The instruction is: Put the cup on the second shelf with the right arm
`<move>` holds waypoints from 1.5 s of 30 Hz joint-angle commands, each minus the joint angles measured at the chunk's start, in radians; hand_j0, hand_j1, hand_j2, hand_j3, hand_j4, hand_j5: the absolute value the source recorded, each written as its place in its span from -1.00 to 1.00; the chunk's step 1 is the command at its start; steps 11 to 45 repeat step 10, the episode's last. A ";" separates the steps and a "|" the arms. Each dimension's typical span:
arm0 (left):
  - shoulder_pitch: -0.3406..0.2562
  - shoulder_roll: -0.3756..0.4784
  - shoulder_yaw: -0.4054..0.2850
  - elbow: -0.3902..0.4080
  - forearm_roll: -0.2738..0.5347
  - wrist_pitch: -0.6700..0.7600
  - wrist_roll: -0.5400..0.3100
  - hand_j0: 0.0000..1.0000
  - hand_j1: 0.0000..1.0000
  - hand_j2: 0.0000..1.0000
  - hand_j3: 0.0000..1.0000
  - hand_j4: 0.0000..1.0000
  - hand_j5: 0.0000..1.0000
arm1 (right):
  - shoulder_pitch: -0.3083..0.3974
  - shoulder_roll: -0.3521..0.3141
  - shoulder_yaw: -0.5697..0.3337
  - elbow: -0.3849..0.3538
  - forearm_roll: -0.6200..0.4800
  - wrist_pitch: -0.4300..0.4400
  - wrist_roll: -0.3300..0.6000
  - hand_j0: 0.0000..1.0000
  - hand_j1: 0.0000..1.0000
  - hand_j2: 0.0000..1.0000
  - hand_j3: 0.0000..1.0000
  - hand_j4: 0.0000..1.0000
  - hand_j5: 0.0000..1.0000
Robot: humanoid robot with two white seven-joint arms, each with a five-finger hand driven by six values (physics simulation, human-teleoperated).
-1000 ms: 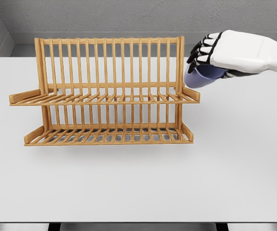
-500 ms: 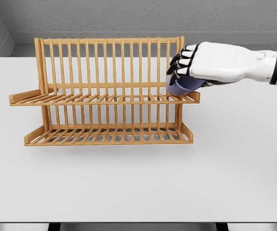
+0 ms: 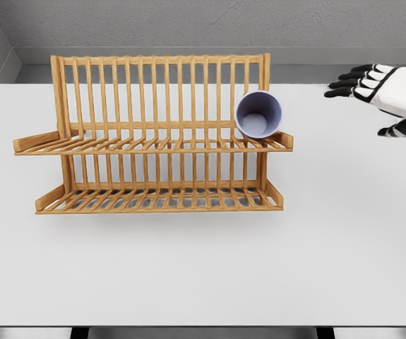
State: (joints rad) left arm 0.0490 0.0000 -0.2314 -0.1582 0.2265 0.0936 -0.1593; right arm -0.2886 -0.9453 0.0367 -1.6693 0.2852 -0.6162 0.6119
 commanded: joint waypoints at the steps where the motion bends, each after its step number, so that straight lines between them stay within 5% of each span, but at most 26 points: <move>1: 0.000 0.000 0.000 0.000 0.001 0.000 0.000 1.00 1.00 1.00 1.00 1.00 1.00 | 0.026 -0.044 -0.143 0.112 -0.008 0.005 -0.001 1.00 1.00 1.00 1.00 1.00 1.00; 2: 0.000 0.000 0.000 0.000 0.001 0.000 0.000 1.00 1.00 1.00 1.00 1.00 1.00 | 0.058 0.006 -0.132 0.100 -0.001 0.005 -0.001 1.00 1.00 1.00 1.00 1.00 1.00; 5: -0.001 0.000 0.000 0.000 0.001 0.000 0.000 1.00 1.00 1.00 1.00 1.00 1.00 | 0.091 0.364 -0.136 0.088 0.074 0.005 -0.001 1.00 1.00 1.00 1.00 1.00 1.00; 8: 0.000 0.000 0.000 0.000 0.001 0.000 0.000 1.00 1.00 1.00 1.00 1.00 1.00 | 0.097 0.436 -0.132 0.095 0.137 0.005 -0.001 1.00 1.00 1.00 1.00 1.00 1.00; 45: 0.000 0.000 0.000 0.000 0.001 0.000 0.000 1.00 1.00 1.00 1.00 1.00 1.00 | 0.101 0.441 -0.133 0.095 0.137 0.005 -0.001 1.00 1.00 1.00 1.00 1.00 1.00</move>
